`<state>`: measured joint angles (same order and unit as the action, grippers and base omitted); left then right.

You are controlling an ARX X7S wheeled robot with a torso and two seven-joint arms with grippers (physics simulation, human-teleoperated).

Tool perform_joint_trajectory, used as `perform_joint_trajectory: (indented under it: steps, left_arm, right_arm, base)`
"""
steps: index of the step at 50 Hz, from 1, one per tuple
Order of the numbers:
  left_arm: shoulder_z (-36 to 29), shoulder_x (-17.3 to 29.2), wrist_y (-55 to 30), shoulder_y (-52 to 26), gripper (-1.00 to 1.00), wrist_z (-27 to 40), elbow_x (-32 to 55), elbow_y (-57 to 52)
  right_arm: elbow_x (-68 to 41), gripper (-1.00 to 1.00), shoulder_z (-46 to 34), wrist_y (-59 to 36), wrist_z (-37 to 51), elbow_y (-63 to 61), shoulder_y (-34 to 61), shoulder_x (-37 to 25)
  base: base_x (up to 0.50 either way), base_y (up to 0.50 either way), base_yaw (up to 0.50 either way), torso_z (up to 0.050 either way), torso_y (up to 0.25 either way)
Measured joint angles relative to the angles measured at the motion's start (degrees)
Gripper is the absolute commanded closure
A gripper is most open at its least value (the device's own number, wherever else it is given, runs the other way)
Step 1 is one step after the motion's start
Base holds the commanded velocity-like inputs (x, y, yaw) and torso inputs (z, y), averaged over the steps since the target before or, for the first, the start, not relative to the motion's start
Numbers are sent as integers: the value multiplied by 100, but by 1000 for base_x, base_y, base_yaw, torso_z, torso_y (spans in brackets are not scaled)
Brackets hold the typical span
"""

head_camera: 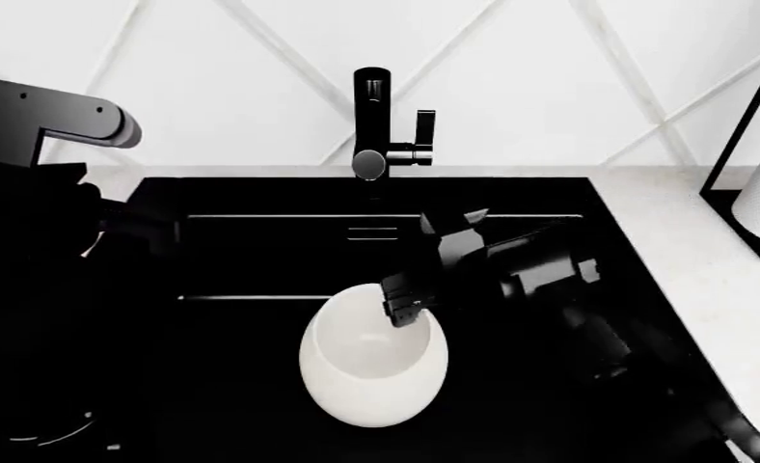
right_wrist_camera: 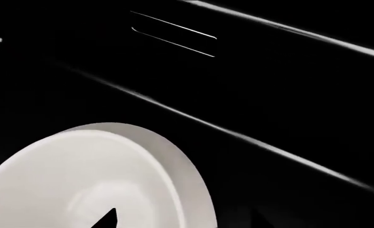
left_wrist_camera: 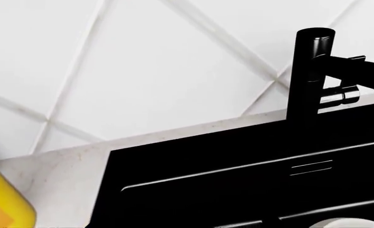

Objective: Pick the cup and bowl from the sink and place them on the counter for drying.

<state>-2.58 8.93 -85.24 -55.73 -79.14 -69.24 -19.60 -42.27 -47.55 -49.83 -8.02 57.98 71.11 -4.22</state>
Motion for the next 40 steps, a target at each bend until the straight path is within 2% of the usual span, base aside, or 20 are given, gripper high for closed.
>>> perform_joint_trajectory:
  steps: [12,31,32,40]
  left_arm:
    - [89,-33,47,114,-100,6,-15,-60]
    - [197,-128,142,264,-100,88,-3,-82]
    - [199,-129,145,269,-100,88,-2,-82]
    - [218,-123,169,305,-100,87,1,-91]
  right_arm:
    - [-229,-100,-670,696,-251,847,-45,287]
    - [-811,-100,-1412,1165,-282,1302,-309,397]
    - [-846,100,-1456,1189,-271,1314,-307,398]
    - [-1044,100,-1690,1226,-47,1082,-283,296]
  base:
    - [0,0,0,0,0]
    - [0,0,0,0,0]
    - [0,0,0,0,0]
    - [0,0,0,0,0]
